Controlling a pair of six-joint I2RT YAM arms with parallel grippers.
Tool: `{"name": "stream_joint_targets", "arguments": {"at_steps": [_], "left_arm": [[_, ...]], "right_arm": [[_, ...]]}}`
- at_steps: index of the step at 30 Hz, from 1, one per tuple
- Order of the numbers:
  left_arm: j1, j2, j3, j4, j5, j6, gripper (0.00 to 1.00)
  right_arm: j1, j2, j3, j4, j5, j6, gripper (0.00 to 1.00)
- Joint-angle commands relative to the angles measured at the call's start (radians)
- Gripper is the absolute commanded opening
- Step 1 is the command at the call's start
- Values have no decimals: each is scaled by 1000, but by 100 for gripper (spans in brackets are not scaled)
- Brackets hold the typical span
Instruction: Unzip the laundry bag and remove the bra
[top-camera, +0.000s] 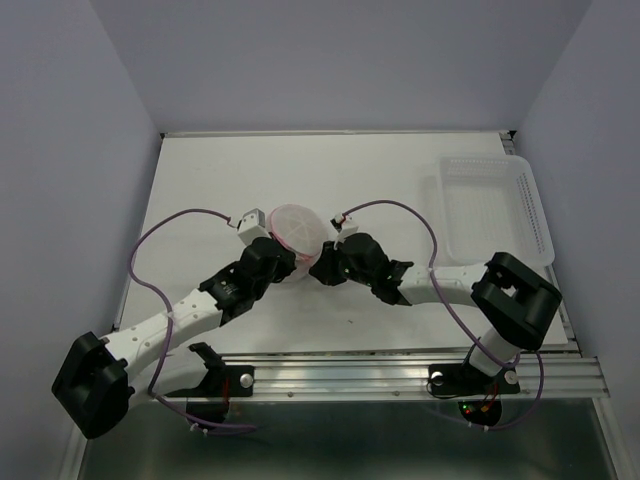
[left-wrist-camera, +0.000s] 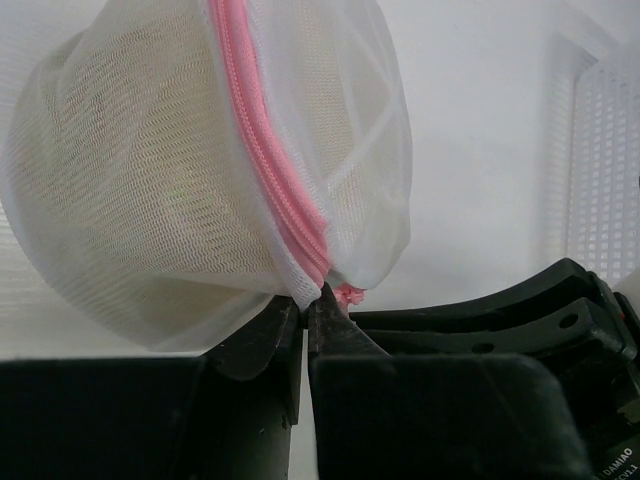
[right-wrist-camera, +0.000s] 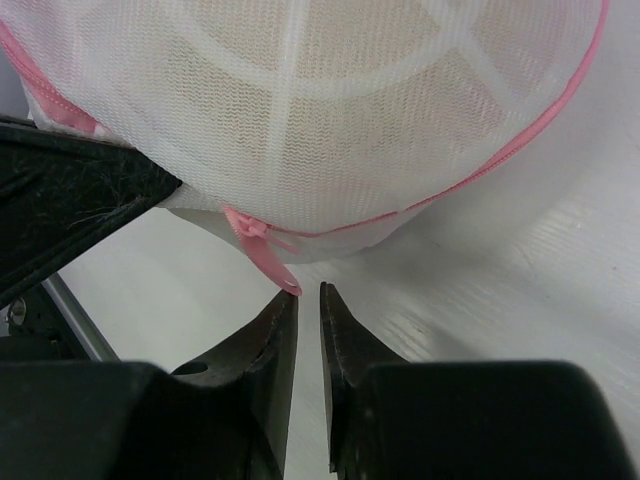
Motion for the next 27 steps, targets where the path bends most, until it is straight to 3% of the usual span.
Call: {"name": "stream_joint_targets", "arguments": {"at_steps": [1, 7, 12, 18, 27], "left_arm": [[5, -19, -14, 50, -17, 42, 0], [5, 1, -15, 59, -9, 50, 0], [7, 7, -8, 59, -3, 61, 0], [7, 1, -11, 58, 14, 61, 0], [8, -3, -6, 58, 29, 56, 0]], "right_arm": [[-7, -44, 1, 10, -4, -31, 22], [-7, -79, -3, 4, -52, -82, 43], [-16, -152, -40, -9, -35, -137, 50], [-155, -189, -88, 6, -108, -108, 46], [-166, -90, -109, 199, -253, -94, 41]]}}
